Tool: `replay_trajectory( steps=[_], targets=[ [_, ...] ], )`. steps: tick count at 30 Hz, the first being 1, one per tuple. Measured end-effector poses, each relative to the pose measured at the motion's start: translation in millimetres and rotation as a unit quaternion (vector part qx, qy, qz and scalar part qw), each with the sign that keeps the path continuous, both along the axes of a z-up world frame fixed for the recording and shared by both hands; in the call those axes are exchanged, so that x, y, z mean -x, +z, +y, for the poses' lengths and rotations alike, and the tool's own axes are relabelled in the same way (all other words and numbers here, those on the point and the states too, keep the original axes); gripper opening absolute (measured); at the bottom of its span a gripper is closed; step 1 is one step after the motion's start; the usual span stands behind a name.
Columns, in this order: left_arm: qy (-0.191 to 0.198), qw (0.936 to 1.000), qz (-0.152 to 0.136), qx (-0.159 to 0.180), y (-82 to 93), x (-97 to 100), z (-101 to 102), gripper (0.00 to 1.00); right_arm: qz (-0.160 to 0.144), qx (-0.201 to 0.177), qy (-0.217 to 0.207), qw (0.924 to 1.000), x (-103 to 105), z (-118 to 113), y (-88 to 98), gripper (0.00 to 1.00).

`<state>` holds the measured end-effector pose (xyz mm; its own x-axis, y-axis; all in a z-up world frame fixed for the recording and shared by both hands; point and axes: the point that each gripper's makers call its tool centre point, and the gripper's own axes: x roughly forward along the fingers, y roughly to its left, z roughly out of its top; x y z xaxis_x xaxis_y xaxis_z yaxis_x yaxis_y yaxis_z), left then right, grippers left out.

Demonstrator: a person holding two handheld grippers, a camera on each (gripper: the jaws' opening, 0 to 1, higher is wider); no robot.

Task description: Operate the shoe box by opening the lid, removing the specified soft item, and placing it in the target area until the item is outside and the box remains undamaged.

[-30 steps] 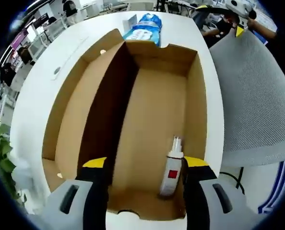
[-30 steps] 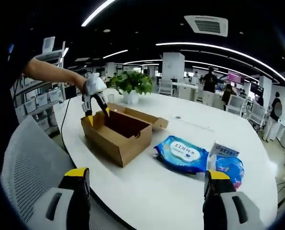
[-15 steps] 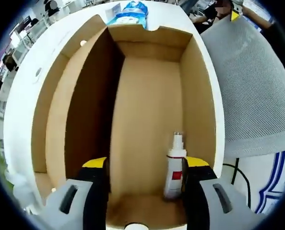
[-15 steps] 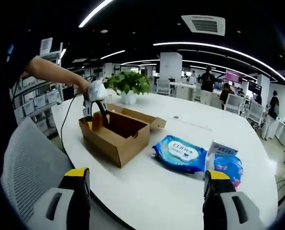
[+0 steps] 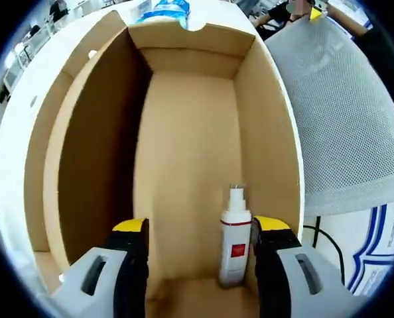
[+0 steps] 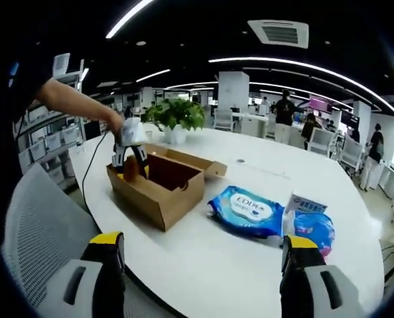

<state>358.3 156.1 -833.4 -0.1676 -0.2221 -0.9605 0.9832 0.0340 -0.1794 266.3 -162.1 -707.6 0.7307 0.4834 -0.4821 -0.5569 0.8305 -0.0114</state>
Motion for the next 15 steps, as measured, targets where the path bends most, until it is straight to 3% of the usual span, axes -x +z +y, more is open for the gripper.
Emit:
replay_trajectory(
  steps=[15],
  targets=[
    [0.032, 0.9994, -0.01, 0.007, -5.6, -5.2, 4.0, 0.57, 0.005, 0.004, -0.003, 1.0, -0.5, -2.4, -3.0, 0.98]
  ],
)
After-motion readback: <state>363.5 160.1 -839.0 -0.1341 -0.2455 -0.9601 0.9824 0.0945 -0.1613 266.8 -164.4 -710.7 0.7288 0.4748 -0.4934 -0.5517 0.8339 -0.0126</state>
